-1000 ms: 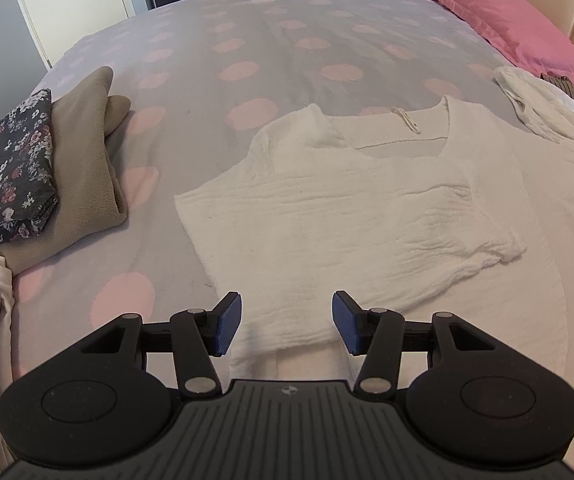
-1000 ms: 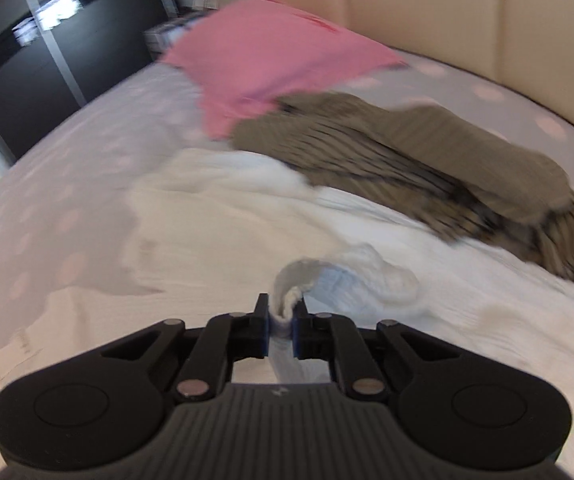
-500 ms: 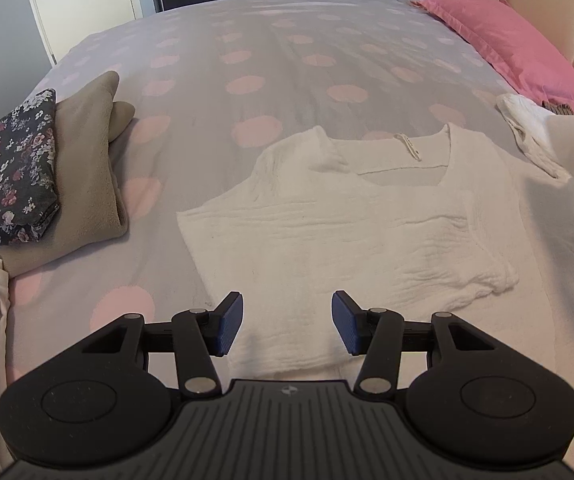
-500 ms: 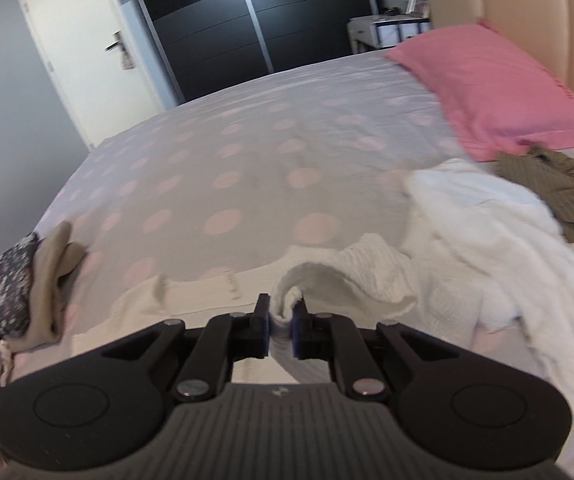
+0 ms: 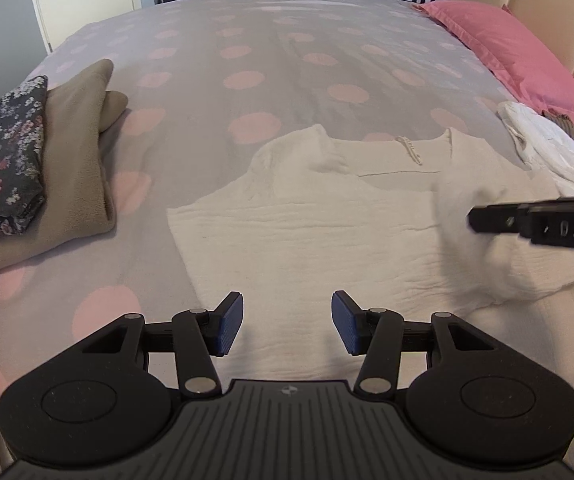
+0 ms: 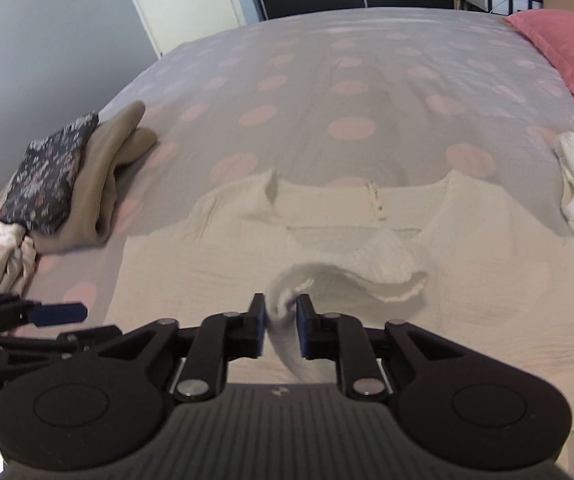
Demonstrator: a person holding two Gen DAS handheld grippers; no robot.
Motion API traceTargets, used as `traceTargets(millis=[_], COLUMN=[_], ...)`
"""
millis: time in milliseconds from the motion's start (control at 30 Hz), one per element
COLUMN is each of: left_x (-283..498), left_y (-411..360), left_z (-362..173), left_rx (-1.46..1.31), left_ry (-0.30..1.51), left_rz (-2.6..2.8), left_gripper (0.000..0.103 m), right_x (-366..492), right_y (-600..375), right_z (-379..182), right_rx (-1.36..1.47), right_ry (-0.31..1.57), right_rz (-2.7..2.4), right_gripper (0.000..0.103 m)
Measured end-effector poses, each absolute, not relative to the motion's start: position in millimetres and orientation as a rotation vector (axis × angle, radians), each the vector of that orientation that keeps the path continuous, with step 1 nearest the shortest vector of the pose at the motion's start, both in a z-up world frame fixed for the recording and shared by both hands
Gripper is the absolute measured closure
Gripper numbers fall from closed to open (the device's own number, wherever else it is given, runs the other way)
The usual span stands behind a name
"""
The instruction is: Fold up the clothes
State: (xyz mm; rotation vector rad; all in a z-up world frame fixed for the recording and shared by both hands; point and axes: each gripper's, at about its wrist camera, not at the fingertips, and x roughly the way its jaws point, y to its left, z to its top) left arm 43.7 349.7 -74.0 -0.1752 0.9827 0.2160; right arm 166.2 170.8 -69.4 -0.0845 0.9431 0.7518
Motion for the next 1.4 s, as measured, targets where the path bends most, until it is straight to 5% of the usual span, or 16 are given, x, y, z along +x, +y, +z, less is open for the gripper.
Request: traceTargets(millis=[667, 867, 1400], left_x=[142, 140, 110], left_y=[302, 296, 322], left_z=[-132, -130, -42], left_rx=[-0.223, -0.25, -0.341], left_ry=[1.026, 1.003, 0.781], left_rz=[0.169, 0.111, 0.189], left_gripper=[0.056, 0.099, 0.102], right_x=[247, 238, 214], right_y=[-11, -37, -4], right_z=[-73, -94, -121], right_rx=[0.005, -0.053, -0.205], right_ry=[1.036, 1.12, 1.123], right_rz=[0.239, 0.31, 0.392], right_gripper=[0.063, 0.06, 0.06])
